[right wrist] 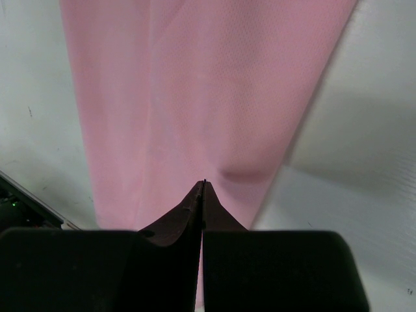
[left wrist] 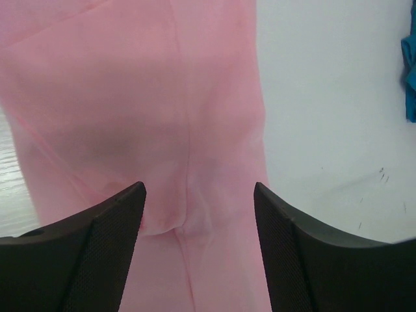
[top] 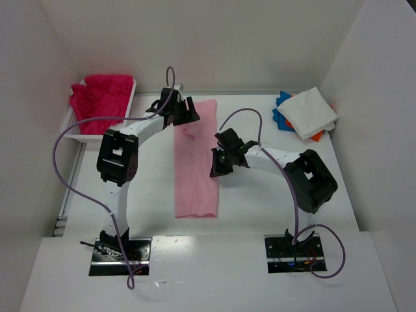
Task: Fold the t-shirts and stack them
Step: Grab the bottom of the folded rectangular tshirt with both arms
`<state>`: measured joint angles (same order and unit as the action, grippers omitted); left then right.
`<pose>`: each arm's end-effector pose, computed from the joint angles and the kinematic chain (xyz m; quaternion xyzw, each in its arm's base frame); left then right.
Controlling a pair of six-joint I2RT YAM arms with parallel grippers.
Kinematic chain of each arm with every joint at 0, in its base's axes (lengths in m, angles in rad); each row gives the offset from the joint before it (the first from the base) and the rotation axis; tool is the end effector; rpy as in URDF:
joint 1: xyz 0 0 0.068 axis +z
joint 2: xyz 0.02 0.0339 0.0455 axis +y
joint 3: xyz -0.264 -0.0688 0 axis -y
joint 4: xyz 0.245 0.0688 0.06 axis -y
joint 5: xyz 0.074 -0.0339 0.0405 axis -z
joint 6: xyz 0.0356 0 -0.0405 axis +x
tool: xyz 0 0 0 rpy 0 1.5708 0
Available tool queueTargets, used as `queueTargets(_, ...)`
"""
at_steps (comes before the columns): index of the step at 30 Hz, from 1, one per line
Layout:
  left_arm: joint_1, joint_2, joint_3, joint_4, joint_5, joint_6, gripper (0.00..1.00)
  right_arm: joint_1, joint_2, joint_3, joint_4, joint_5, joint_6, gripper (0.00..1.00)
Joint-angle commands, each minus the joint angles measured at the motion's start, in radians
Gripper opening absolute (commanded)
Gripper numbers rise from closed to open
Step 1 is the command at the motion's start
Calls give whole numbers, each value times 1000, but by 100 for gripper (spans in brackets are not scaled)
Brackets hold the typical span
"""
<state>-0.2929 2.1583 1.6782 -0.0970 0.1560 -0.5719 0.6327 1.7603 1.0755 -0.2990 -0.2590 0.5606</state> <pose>0.4798 -0.1505 0.2137 -0.0851 0.8731 -0.2613 0.4028 0.2829 0.2187 0.1740 -0.0715 0.9473 0.2634 0.1679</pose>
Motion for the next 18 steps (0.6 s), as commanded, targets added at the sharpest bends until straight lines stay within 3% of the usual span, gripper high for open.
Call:
queueTargets(1,-18,36,48,37,83,25,73,9,-5,-11,18,3,2,2)
queueTargets(11,-18,60,-3,-67,37,40,72,9,-5,-11,18,3,2,3)
queueTargets(18,-1,-28,-138,-84,-30,49,72,9,-5,-11,18,3,2,3)
